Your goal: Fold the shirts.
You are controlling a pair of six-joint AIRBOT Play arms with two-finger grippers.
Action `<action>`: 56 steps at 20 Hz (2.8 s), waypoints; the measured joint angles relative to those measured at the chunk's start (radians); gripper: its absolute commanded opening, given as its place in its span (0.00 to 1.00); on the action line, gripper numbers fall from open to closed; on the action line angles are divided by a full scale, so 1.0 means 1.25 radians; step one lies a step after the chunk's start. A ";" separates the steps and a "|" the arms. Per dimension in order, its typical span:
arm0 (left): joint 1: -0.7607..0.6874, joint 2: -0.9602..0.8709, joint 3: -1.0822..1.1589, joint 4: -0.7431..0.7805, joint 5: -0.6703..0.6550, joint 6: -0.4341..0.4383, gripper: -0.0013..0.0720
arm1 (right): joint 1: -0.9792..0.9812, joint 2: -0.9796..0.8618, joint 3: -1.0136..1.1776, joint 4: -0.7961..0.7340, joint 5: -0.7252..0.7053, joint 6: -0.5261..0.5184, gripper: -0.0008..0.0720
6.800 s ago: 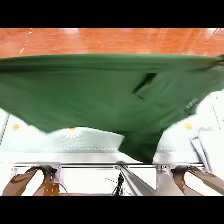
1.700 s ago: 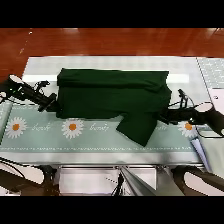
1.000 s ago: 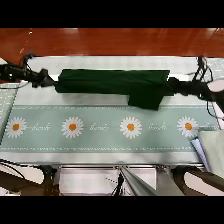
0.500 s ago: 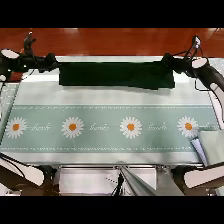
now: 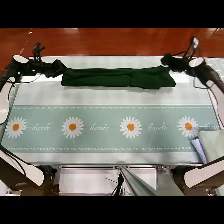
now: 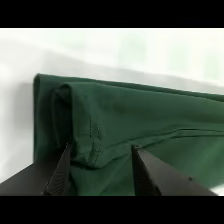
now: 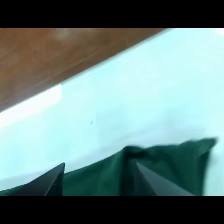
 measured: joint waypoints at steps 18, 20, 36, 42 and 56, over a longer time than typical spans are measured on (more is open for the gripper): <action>-0.027 0.001 0.120 -0.023 -0.369 -0.094 0.65 | -0.119 -0.108 0.003 0.143 0.314 0.061 0.82; -0.031 0.001 0.120 -0.042 -0.368 -0.087 0.65 | -0.084 -0.124 0.003 0.197 0.287 0.027 0.72; -0.098 0.052 0.120 -0.152 -0.375 -0.047 0.23 | 0.049 0.127 0.078 -0.091 0.513 0.068 0.04; -0.233 0.076 0.095 -0.072 -0.416 -0.060 0.23 | 0.131 0.227 0.080 -0.216 0.599 0.141 0.04; -0.453 0.253 -0.256 0.084 -0.163 -0.103 0.23 | 0.212 0.371 0.080 -0.371 0.789 0.186 0.04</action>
